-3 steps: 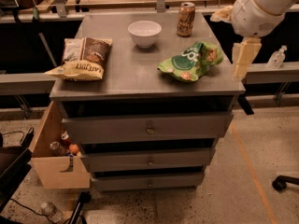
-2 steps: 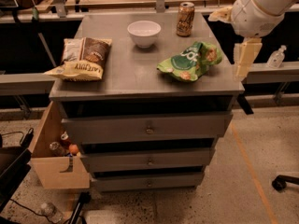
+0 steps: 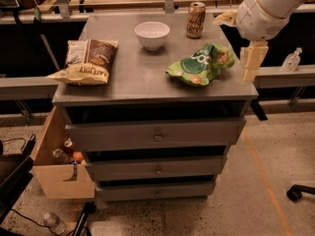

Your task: Pick green rice chip bag

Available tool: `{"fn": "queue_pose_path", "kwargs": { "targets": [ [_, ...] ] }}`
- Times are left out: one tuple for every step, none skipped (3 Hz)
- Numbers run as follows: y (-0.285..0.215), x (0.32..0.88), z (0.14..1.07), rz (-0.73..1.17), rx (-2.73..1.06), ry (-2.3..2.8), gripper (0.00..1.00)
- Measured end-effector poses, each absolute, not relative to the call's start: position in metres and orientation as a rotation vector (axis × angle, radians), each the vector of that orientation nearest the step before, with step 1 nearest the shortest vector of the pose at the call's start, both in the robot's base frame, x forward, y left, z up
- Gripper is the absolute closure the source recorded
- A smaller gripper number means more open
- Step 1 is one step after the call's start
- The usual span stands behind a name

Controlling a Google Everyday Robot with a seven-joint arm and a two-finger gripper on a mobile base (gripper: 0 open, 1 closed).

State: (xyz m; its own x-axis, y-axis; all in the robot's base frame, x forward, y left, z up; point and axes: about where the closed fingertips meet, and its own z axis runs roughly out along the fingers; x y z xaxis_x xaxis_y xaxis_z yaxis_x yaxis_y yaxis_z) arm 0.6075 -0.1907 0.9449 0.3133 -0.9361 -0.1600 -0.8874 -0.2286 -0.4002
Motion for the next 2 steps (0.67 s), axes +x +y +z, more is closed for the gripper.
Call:
{"fn": "queue_pose_path", "kwargs": {
  "targets": [
    [-0.191, 0.632, 0.929, -0.152, -2.23, 1.553, 0.0],
    [-0.194, 0.653, 0.914, -0.164, -2.298, 1.462, 0.0]
  ]
}}
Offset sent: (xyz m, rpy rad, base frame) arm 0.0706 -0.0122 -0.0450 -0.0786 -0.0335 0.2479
